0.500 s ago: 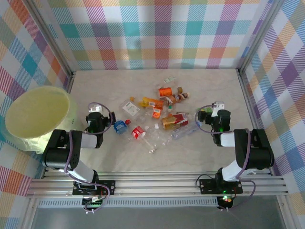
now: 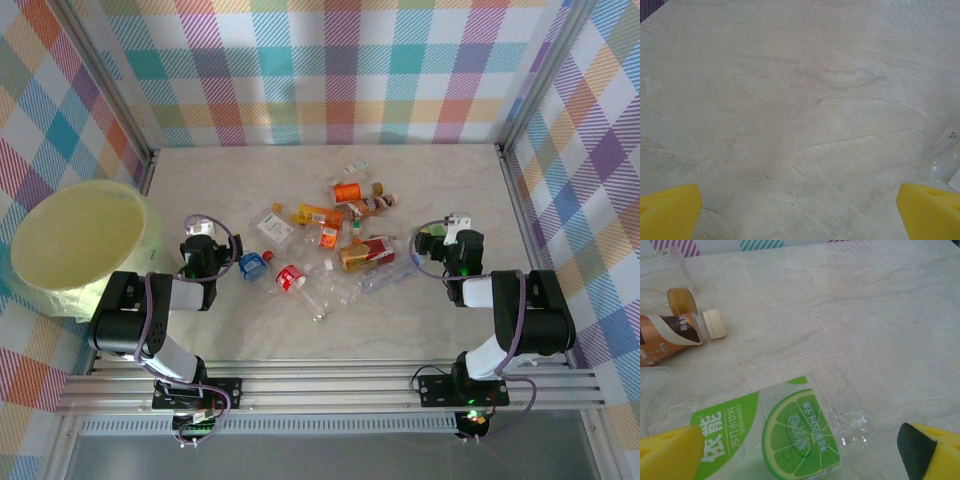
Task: Put the plastic bottles in the bin
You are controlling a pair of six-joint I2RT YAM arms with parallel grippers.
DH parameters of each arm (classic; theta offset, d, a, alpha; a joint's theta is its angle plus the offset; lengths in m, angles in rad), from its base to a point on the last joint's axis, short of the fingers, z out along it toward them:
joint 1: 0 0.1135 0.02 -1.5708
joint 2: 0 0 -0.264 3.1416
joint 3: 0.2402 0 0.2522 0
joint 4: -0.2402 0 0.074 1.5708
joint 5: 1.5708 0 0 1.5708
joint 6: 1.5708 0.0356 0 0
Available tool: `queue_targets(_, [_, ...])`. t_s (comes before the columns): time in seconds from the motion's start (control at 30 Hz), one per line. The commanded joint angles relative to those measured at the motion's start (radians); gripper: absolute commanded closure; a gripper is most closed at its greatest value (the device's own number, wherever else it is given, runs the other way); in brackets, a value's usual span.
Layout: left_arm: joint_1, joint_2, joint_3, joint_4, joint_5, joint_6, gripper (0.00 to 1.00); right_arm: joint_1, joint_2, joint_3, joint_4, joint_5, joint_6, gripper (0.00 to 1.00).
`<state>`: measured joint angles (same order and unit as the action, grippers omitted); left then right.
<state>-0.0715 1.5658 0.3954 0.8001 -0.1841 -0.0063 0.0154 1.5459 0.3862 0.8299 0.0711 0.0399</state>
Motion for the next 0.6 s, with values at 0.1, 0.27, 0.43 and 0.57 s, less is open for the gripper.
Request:
queue_targets(0.1, [-0.008,-0.002,0.013,0.028,-0.005,0.011,0.00,0.003,-0.010,0.010,0.030,0.002,-0.009,0.00])
queue_targets(0.27, [-0.010,-0.006,0.011,0.035,-0.004,0.012,0.00,0.003,-0.012,0.006,0.036,0.001,-0.010,0.00])
queue_targets(0.43, [-0.017,-0.082,0.121,-0.230,-0.032,0.007,0.00,0.005,-0.111,0.045,-0.120,-0.031,-0.024,0.00])
queue_targets(0.57, [-0.058,-0.129,0.191,-0.376,-0.126,0.016,0.00,0.006,-0.232,0.142,-0.429,0.008,0.057,0.00])
